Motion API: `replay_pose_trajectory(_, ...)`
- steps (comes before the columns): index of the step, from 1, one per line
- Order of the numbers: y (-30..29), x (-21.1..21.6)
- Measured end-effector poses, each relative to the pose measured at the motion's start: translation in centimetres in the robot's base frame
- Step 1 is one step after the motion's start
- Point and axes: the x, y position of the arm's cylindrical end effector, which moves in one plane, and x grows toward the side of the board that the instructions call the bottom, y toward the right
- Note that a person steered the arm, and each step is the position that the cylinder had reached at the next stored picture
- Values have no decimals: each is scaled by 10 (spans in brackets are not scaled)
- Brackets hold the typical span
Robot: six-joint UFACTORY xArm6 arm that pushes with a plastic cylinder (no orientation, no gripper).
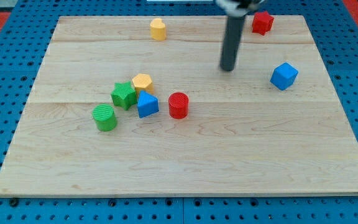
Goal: Drag the yellow hexagon to the bottom left of the red star
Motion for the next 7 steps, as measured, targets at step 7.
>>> replay_pose_trajectory(7, -155, 9)
